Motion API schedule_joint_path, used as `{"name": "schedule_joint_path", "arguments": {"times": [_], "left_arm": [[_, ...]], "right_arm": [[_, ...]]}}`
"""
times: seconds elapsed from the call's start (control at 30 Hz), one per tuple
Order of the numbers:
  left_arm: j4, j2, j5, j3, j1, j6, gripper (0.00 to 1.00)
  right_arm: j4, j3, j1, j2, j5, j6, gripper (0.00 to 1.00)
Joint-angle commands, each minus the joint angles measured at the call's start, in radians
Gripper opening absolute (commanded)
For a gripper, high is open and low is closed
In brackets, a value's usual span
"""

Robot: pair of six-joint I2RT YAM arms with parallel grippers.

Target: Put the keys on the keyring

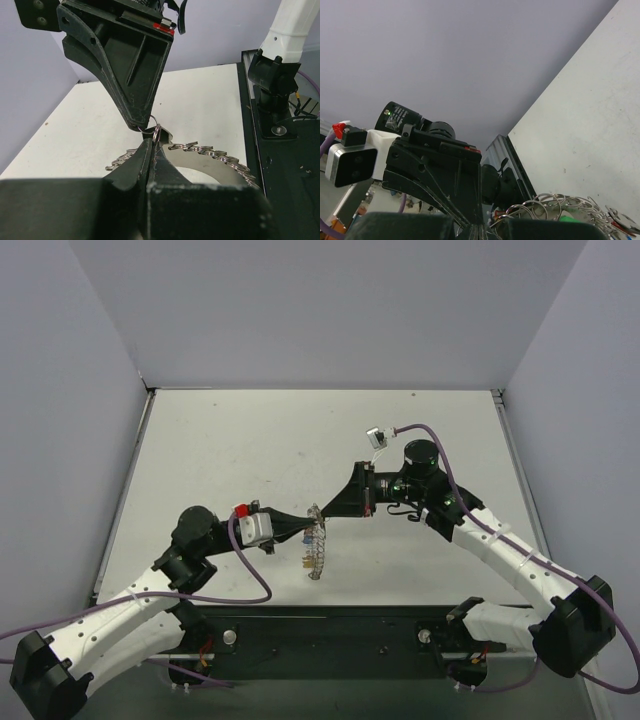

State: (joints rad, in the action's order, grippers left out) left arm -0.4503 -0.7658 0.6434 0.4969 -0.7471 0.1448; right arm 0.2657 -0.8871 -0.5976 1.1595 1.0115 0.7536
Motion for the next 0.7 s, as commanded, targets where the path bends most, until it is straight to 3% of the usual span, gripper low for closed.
{"name": "schedule_joint_path", "arguments": {"times": [0.0,0.67], "left_arm": [[-0.051,0.029,-0.037,0.029,-0.009,0.021,0.00],[-0.041,0.059,-0.082,0.019,-0.018,0.042,0.00]], "right_arm": [[0.069,-0.029,-0.010,-0.003,0.041,0.023,0.00],[0.075,-0.039,-0.024,-0.004,0.041,0.036,0.00]]}}
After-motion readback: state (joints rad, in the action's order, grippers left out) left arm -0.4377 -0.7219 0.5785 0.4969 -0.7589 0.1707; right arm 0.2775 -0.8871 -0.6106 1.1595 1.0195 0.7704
